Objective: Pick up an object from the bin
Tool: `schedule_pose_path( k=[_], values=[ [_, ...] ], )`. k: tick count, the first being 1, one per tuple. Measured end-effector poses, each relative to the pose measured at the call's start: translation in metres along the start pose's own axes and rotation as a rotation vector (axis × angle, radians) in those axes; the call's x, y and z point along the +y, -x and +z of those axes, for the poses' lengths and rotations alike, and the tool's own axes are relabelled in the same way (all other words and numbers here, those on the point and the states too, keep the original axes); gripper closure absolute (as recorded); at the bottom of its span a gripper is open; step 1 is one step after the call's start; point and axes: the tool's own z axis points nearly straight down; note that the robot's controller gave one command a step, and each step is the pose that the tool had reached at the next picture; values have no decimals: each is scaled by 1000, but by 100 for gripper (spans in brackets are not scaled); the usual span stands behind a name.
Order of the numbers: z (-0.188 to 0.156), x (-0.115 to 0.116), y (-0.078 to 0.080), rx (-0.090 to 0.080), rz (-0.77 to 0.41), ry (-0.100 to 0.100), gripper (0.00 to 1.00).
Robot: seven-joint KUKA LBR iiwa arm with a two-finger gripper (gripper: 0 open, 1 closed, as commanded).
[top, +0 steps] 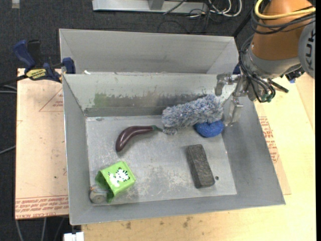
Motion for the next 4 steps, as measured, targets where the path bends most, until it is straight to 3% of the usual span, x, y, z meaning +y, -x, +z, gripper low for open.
schedule_pose_path(
  k=[1,2,3,4],
  values=[
    [0,0,0,0,0,0,0],
    [46,-9,-6,-6,-36,-1,0],
    [72,-8,-10,4,41,1,0],
    [110,-19,-16,-2,-90,0,0]
  ],
)
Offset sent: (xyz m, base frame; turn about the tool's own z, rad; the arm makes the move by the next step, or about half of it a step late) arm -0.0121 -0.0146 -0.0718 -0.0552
